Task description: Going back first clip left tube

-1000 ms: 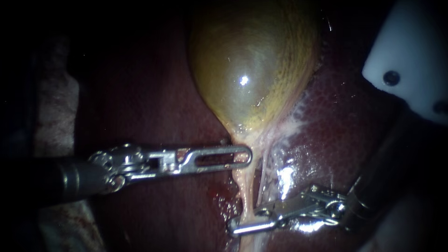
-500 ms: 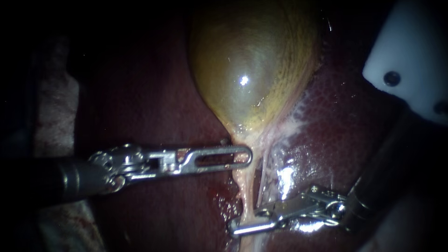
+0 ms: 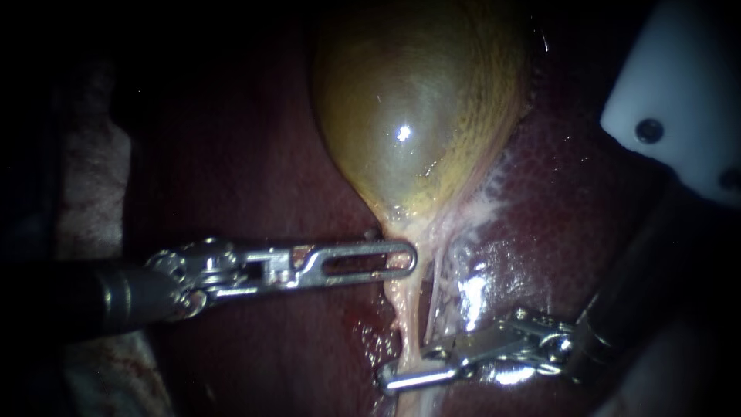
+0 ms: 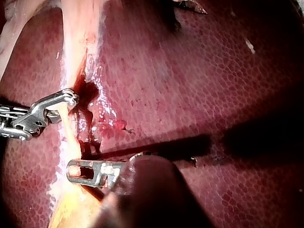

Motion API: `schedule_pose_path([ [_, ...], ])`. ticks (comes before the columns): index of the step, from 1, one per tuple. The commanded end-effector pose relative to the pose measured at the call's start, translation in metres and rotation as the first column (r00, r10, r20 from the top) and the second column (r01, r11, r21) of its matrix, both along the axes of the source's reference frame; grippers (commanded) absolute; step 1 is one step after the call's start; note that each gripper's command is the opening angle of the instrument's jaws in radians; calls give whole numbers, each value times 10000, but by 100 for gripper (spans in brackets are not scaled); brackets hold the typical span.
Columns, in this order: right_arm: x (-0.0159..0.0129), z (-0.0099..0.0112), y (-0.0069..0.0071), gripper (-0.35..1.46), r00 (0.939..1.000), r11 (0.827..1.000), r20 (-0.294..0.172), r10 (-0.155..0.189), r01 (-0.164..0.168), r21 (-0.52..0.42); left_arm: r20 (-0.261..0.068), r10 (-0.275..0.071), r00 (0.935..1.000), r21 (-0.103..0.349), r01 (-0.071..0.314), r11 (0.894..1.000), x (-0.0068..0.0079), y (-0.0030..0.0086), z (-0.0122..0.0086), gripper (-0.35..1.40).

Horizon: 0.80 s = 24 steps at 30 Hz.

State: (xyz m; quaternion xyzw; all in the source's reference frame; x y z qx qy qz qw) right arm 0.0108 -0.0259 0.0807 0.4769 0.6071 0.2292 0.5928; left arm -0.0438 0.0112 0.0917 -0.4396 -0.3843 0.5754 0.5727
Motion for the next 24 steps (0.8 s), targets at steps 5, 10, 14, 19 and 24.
schedule_pose_path([
  [5, 0, -3, 1, -10, 10000, 10000, 23, 26, -26, 13, 5, 3, 10000, 1, -3, 10000, 0, 0, 0, -35],
  [10, -1, -4, -2, 9, 9999, 9998, 134, -68, 71, -168, 6, 4, 10000, 1, -4, 10000, 0, 0, 0, -35],
  [14, -1, -5, -3, 20, 9997, 9995, 243, -86, 93, -296, 8, 6, 10000, 1, -6, 10000, 1, 0, 0, -35],
  [19, -2, -4, -3, 32, 9988, 9974, 454, -170, 202, -697, 9, 7, 10000, 1, -7, 10000, 1, 0, 0, -35],
  [24, -2, -4, -1, 36, 9981, 9932, 554, -281, 342, -1115, 8, 7, 10000, 1, -7, 10000, 1, 0, 0, -35],
])
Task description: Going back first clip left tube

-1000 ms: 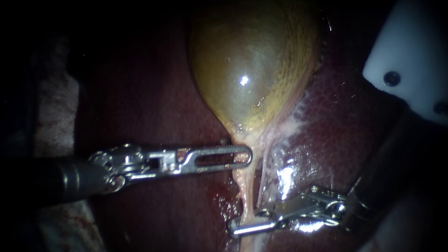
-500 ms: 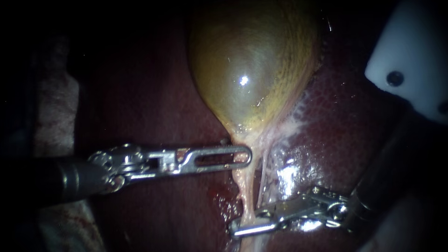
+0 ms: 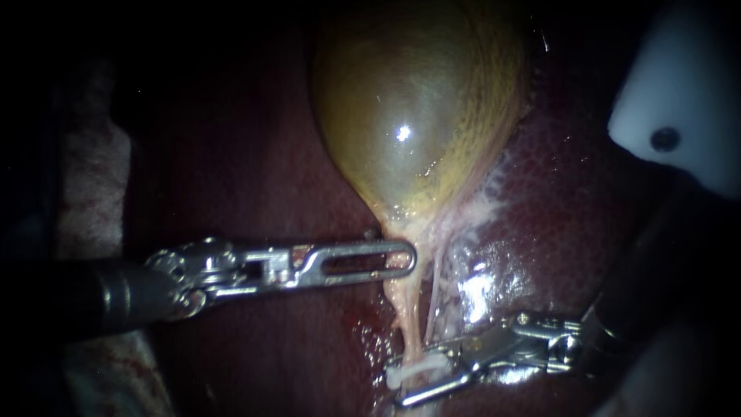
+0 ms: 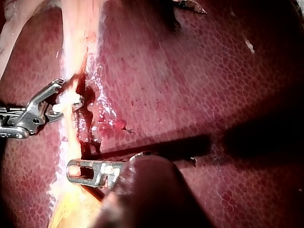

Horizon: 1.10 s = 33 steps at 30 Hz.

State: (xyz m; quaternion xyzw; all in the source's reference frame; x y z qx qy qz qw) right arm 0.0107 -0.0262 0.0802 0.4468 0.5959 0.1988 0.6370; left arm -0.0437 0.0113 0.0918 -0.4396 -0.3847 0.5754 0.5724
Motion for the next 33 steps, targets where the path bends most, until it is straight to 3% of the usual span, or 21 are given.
schedule_pose_path([
  [1, -1, 1, 2, 37, 10000, 9999, 61, -18, 19, -147, 1, 1, 10000, -1, -1, 10000, 0, 0, 0, -35],
  [6, -1, 1, 7, 41, 9998, 9938, 196, -106, 127, -1108, 2, 1, 10000, -1, -1, 10000, 0, 0, 0, -35],
  [10, -2, -2, 14, 43, 9999, 9752, 139, -36, 66, -2211, 2, 2, 10000, -1, -2, 10000, 0, 0, 0, -35],
  [14, -5, -6, 24, 45, 9992, 9390, -129, 369, -391, -3416, 2, 2, 10000, -1, -2, 10000, 0, 0, 0, -35],
  [22, -17, -12, 39, 47, 9929, 8910, -664, 987, -1178, -4385, 1, 0, 10000, -1, 0, 10000, 0, 0, 0, -35],
  [33, -43, -36, 57, 47, 9829, 8583, -1180, 1410, -1808, -4802, 0, 0, 10000, -1, 0, 10000, 0, 0, 0, -35],
])
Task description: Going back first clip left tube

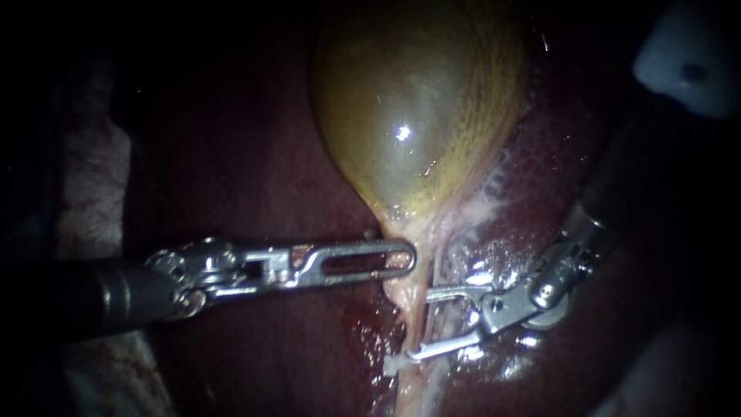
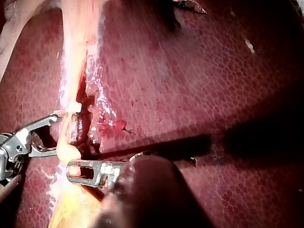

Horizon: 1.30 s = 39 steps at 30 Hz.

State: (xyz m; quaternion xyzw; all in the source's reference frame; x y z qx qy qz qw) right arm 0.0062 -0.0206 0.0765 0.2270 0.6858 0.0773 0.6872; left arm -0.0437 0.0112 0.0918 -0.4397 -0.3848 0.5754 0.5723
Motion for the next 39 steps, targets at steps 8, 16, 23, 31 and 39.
schedule_pose_path([
  [8, -27, -17, 6, 47, 9996, 9997, -227, 171, -175, -163, -3, -2, 10000, -1, 2, 10000, 0, 0, 0, -35],
  [16, -47, -19, 5, 48, 9984, 9983, -251, 506, -512, -262, -3, -2, 10000, -1, 2, 10000, 0, 0, 0, -35],
  [23, -78, -28, 6, 48, 9981, 9978, -134, 593, -597, -274, -1, 1, 10000, -1, -1, 10000, 1, 0, 0, -35],
  [31, -104, -34, 9, 46, 9984, 9985, 248, 504, -498, -217, 0, 3, 10000, -1, -3, 10000, 1, 0, 0, -35],
  [39, -114, -32, 12, 48, 9967, 9975, 462, 673, -663, -242, 1, 4, 10000, -2, -4, 10000, 1, 0, 0, -35],
])
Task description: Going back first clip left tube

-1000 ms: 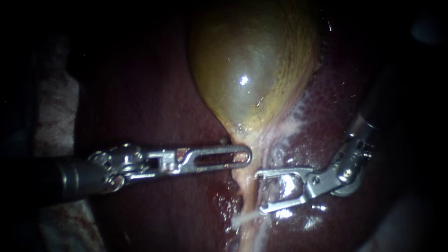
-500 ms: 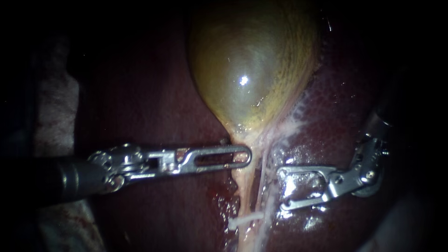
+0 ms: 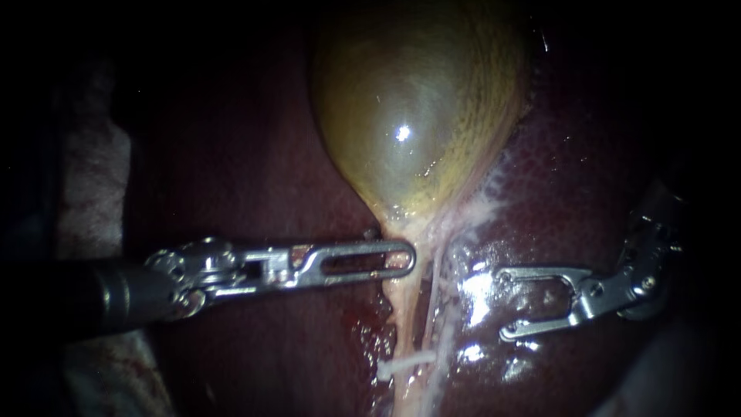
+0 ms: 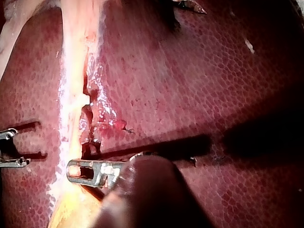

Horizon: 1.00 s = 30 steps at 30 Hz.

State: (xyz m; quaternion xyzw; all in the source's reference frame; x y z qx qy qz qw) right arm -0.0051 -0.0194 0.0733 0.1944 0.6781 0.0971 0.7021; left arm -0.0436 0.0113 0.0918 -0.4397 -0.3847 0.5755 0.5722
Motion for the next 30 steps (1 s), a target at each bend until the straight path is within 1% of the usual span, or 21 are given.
schedule_pose_path([
  [1, -1, 0, 0, 47, 10000, 10000, 58, -24, 23, 23, 3, 3, 10000, 1, -3, 10000, 0, 0, 0, -35],
  [21, -2, 0, 0, 46, 9999, 10000, 100, -51, 50, 38, -5, -9, 10000, -36, 9, 10000, -3, -2, 6, -35],
  [25, -2, 0, 0, 46, 9999, 10000, 106, -48, 47, 42, -10, -37, 10000, -37, 37, 10000, -4, -4, 17, -35],
  [30, -1, 0, 0, 46, 9999, 10000, 108, -47, 46, 44, 14, -97, 10000, -50, 98, 9999, -4, -8, 37, -35],
])
